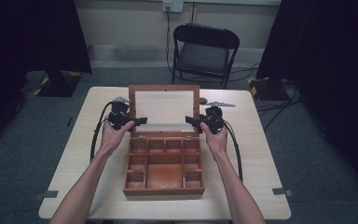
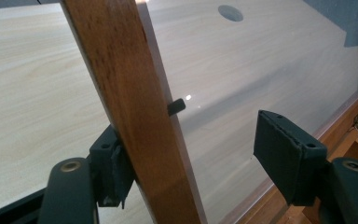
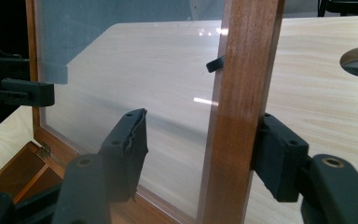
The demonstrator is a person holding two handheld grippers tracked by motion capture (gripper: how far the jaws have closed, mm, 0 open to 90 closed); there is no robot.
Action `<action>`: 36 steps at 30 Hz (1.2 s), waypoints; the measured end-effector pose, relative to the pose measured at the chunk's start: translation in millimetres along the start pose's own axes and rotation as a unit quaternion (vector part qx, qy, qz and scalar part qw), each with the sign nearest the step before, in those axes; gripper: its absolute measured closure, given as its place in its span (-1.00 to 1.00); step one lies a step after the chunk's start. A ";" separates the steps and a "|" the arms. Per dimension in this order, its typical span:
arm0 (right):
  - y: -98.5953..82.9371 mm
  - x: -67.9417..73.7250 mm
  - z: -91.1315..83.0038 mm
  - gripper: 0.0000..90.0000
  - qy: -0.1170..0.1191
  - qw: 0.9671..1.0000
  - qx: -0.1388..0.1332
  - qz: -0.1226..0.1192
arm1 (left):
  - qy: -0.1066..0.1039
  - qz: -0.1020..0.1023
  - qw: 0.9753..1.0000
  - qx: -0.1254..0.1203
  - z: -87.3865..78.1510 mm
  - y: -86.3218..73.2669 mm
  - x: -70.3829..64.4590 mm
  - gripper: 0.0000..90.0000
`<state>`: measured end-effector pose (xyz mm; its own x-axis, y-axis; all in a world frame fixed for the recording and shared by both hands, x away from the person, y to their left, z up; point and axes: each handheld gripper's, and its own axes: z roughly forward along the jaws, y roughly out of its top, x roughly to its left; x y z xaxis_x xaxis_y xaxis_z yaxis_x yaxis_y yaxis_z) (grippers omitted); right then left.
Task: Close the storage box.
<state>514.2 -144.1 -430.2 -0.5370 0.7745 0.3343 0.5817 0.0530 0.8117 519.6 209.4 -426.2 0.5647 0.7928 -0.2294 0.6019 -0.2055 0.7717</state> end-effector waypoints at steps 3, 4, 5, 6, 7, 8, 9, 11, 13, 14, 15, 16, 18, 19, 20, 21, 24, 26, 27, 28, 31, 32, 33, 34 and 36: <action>-0.3 1.5 -2.9 -0.12 0.001 1.000 -0.002 -0.004 | -0.004 0.003 1.000 -0.004 -1.0 0.8 -0.9 -0.29; -0.3 1.5 -2.9 -0.12 0.001 1.000 -0.002 -0.004 | -0.004 0.002 1.000 -0.005 -1.1 0.9 -1.5 -0.29; -0.4 2.5 -4.1 -0.12 0.000 1.000 -0.001 -0.003 | -0.003 0.004 1.000 -0.005 -1.5 1.1 -1.9 -0.29; -0.9 3.3 -5.1 -0.12 -0.001 1.000 -0.002 -0.004 | -0.003 0.006 1.000 -0.004 -2.2 1.2 -2.4 -0.29; -1.6 4.2 -6.9 -0.11 -0.001 1.000 -0.005 -0.007 | -0.005 0.006 1.000 -0.005 -2.3 1.4 -2.8 -0.29; -2.0 4.7 -7.8 -0.11 -0.001 1.000 -0.006 -0.007 | -0.004 0.007 1.000 -0.006 -2.7 1.7 -3.1 -0.29; -2.0 4.7 -7.8 -0.11 -0.001 1.000 -0.006 -0.007 | -0.005 0.008 1.000 -0.007 -3.0 2.0 -3.3 -0.29; -2.5 5.2 -9.6 -0.08 0.000 1.000 -0.006 -0.011 | -0.009 0.005 1.000 -0.011 -3.5 2.6 -3.6 -0.29; -2.7 5.4 -11.2 -0.06 -0.001 1.000 -0.005 -0.016 | -0.009 0.008 1.000 -0.012 -4.1 2.8 -4.3 -0.28; -2.8 5.5 -11.5 -0.06 -0.002 1.000 -0.004 -0.019 | -0.007 0.009 1.000 -0.013 -4.5 2.8 -4.8 -0.29; -2.2 6.1 -12.7 -0.06 -0.001 1.000 -0.003 -0.022 | -0.009 0.010 1.000 -0.011 -5.2 3.0 -4.7 -0.27; -1.8 6.4 -13.2 -0.05 -0.001 1.000 -0.003 -0.023 | -0.010 0.011 1.000 -0.012 -6.1 3.0 -4.9 -0.26; -1.4 6.7 -13.9 -0.04 -0.001 1.000 -0.004 -0.023 | -0.011 0.013 1.000 -0.013 -8.2 3.1 -5.4 -0.25; -0.8 6.8 -14.6 -0.03 -0.001 1.000 -0.007 -0.024 | -0.010 0.015 1.000 -0.014 -9.2 3.3 -6.1 -0.25; 2.4 7.3 -17.1 -0.02 0.003 1.000 -0.014 -0.020 | -0.012 0.015 1.000 -0.016 -10.0 3.3 -6.7 -0.24; 2.4 7.3 -17.1 -0.02 0.003 1.000 -0.014 -0.020 | -0.011 0.016 1.000 -0.017 -10.9 3.5 -7.2 -0.24; 5.7 10.0 -18.2 -0.02 -0.002 1.000 -0.006 -0.030 | -0.011 0.016 1.000 -0.019 -12.8 4.1 -8.3 -0.23; 6.0 10.0 -18.7 -0.02 0.000 1.000 -0.007 -0.029 | -0.012 0.018 1.000 -0.022 -13.8 4.3 -8.5 -0.23; 6.1 9.9 -19.4 -0.02 0.003 1.000 -0.008 -0.026 | -0.013 0.019 0.999 -0.022 -14.5 4.3 -8.8 -0.23; 6.2 10.0 -19.6 -0.02 0.003 1.000 -0.009 -0.027 | -0.013 0.018 0.999 -0.023 -15.0 4.1 -9.3 -0.23; 6.5 11.5 -21.1 -0.02 0.002 0.999 -0.009 -0.030 | -0.013 0.019 0.999 -0.029 -17.2 2.7 -9.5 -0.21; 6.5 12.3 -22.3 -0.01 0.002 0.999 -0.010 -0.030 | -0.015 0.020 0.999 -0.032 -19.2 1.9 -10.4 -0.19; 6.5 12.3 -22.3 -0.01 0.002 0.999 -0.010 -0.030 | -0.015 0.020 0.999 -0.032 -19.2 1.9 -10.4 -0.19; 6.5 13.1 -23.9 0.00 0.004 0.999 -0.011 -0.033 | -0.014 0.021 0.999 -0.034 -20.3 1.6 -11.5 -0.19; 6.4 13.5 -24.6 0.00 0.004 0.999 -0.012 -0.034 | -0.014 0.024 0.999 -0.036 -21.9 0.7 -12.9 -0.19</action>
<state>495.6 -148.8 -408.7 -0.5801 0.7645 0.2811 0.5286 0.0908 0.8440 500.3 211.5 -409.7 0.6081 0.7667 -0.2058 0.5313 -0.2005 0.8231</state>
